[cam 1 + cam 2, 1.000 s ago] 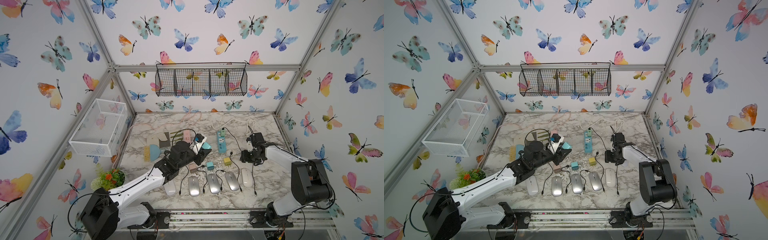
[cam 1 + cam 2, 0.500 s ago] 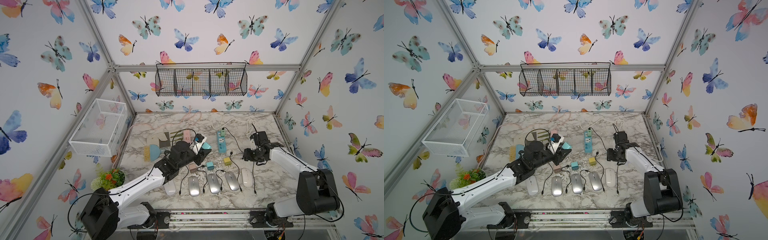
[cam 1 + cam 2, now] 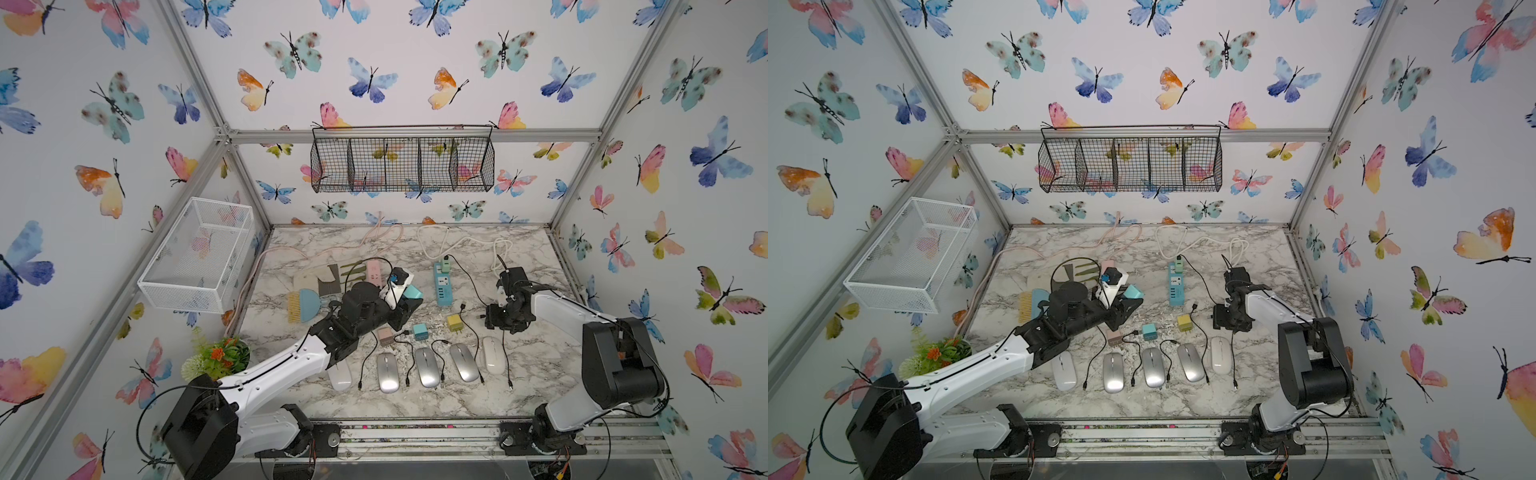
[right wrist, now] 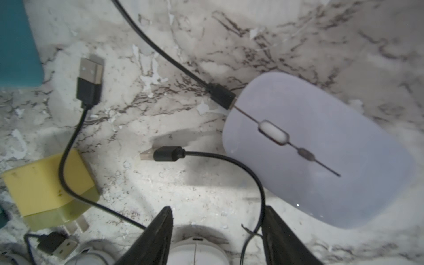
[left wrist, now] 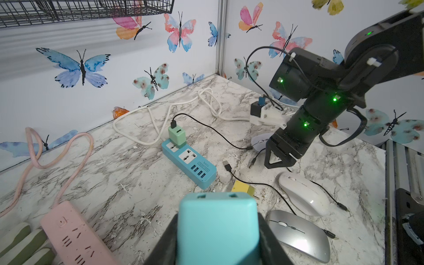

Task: Unplug the wireless mouse
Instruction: Place the power cord at the center of the board, then place the plug at the center of the board.

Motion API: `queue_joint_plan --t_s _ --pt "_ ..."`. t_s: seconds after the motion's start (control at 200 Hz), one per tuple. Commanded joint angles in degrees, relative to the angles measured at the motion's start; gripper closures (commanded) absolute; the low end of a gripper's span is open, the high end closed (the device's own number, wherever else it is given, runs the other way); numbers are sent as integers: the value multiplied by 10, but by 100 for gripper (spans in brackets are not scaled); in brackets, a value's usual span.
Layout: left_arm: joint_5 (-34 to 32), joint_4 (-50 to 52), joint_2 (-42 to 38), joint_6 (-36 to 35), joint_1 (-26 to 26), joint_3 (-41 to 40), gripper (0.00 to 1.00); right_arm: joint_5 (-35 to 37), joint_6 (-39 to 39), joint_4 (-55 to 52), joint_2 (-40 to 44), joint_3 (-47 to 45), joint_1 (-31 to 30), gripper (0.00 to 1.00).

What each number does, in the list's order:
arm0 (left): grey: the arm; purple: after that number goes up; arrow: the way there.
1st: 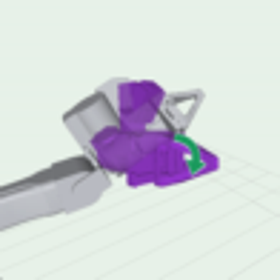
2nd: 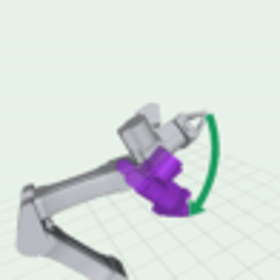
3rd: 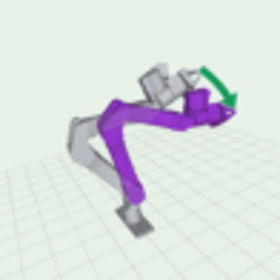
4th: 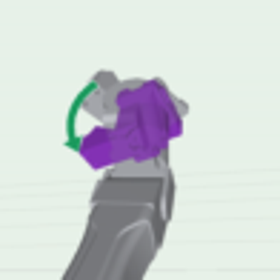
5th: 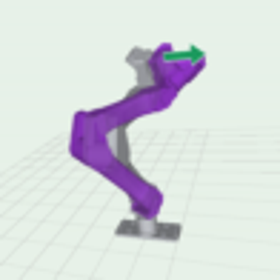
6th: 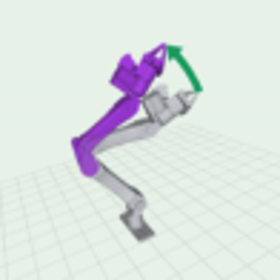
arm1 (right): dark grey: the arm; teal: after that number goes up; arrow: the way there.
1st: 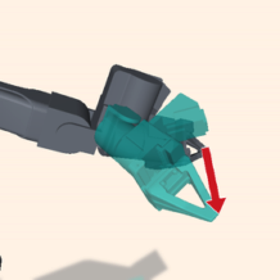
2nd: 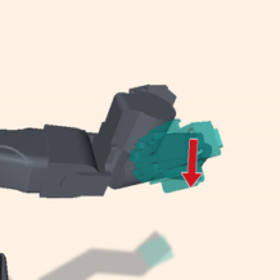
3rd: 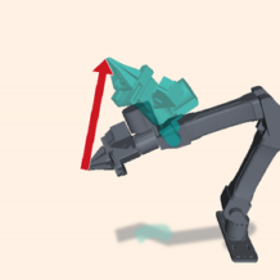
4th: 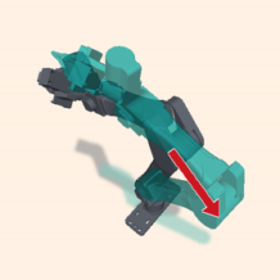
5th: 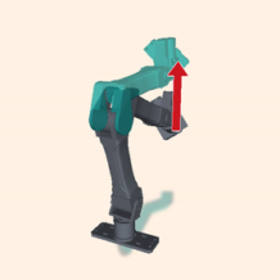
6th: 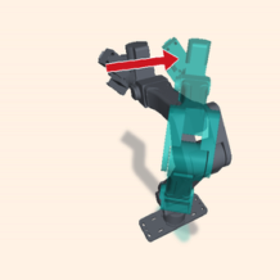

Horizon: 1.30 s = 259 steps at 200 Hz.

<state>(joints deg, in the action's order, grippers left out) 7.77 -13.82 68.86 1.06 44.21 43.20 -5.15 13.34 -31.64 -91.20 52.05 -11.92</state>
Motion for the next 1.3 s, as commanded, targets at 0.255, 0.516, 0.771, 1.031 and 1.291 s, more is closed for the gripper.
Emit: queue_joint_plan --t_s 0.255,0.516,0.771,1.031,1.291 --pt "112 -87 -24 25 -27 -35 100 -10 -20 19 103 7 1 40" --pt "241 -173 -6 -8 -52 -59 100 -314 22 191 250 -41 1 37" --pt "250 -62 51 -127 -40 15 100 -515 117 254 242 -25 -26 36" --pt "169 -22 94 -209 23 63 100 -528 141 239 233 -6 -63 36" --pt "152 -13 122 -231 46 98 100 -520 130 211 211 2 -87 40"
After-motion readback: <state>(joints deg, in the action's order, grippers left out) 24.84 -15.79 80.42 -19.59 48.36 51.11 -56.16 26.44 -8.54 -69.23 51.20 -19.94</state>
